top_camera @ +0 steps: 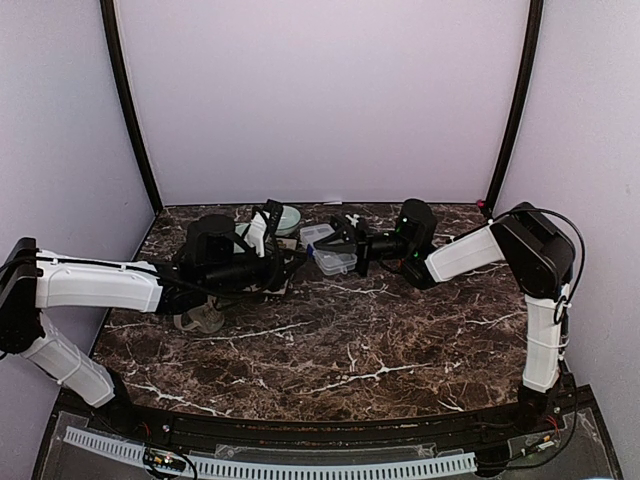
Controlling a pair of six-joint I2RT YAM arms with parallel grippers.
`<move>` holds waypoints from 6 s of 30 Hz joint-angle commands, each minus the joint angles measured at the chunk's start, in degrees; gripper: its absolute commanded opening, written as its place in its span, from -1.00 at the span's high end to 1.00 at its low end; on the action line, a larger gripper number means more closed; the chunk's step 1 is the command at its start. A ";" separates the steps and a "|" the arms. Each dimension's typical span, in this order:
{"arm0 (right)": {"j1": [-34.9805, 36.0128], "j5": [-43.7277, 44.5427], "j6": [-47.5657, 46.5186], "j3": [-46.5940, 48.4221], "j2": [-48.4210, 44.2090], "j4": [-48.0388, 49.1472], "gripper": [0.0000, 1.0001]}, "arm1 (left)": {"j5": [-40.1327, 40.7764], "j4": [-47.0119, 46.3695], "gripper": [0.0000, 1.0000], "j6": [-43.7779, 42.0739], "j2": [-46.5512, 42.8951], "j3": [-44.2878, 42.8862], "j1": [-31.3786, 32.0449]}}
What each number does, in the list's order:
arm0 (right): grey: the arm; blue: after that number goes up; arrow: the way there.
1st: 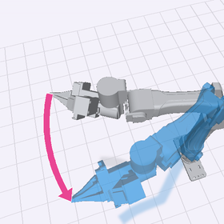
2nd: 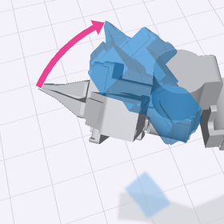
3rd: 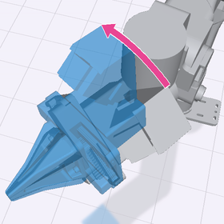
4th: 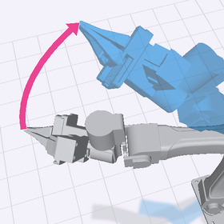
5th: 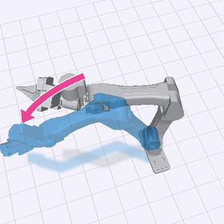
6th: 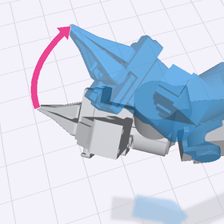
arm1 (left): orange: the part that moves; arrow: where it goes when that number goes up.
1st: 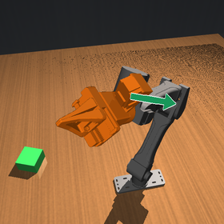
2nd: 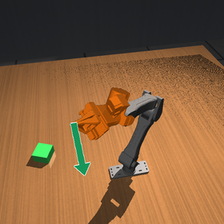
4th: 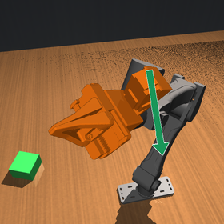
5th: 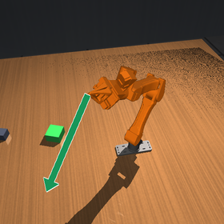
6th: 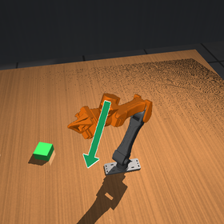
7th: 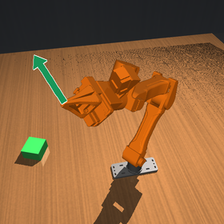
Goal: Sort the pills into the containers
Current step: Adjust the lid of the pill container, then place the pill container at the center of the board, then adjust the pill container at the center of the board.
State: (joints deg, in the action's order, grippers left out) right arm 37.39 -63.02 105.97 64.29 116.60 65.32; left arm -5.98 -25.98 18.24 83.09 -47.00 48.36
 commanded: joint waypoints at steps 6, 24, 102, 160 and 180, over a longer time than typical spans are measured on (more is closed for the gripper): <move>-0.07 -0.16 -3.81 0.40 -1.24 -2.13 1.00 | -2.03 0.98 0.85 -0.13 -0.75 -2.04 -0.20; 1.32 -0.75 -2.41 1.32 -0.30 -1.12 1.00 | -3.12 -0.31 0.86 0.06 2.60 -3.98 -0.17; 0.76 41.54 -68.54 -5.64 -4.95 -74.05 -0.28 | 1.27 10.51 0.86 1.37 3.30 -1.58 0.86; 9.56 62.80 -75.54 -2.46 -12.40 -92.56 0.97 | -1.32 22.44 1.00 -0.17 31.98 -22.33 2.26; 11.60 62.60 -74.41 -2.56 -13.56 -92.19 0.98 | -1.08 23.69 1.00 -0.72 33.52 -25.59 2.71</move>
State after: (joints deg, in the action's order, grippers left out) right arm 48.01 0.01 30.98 61.54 103.88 -24.97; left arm -7.46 -3.22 18.37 116.60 -71.22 50.54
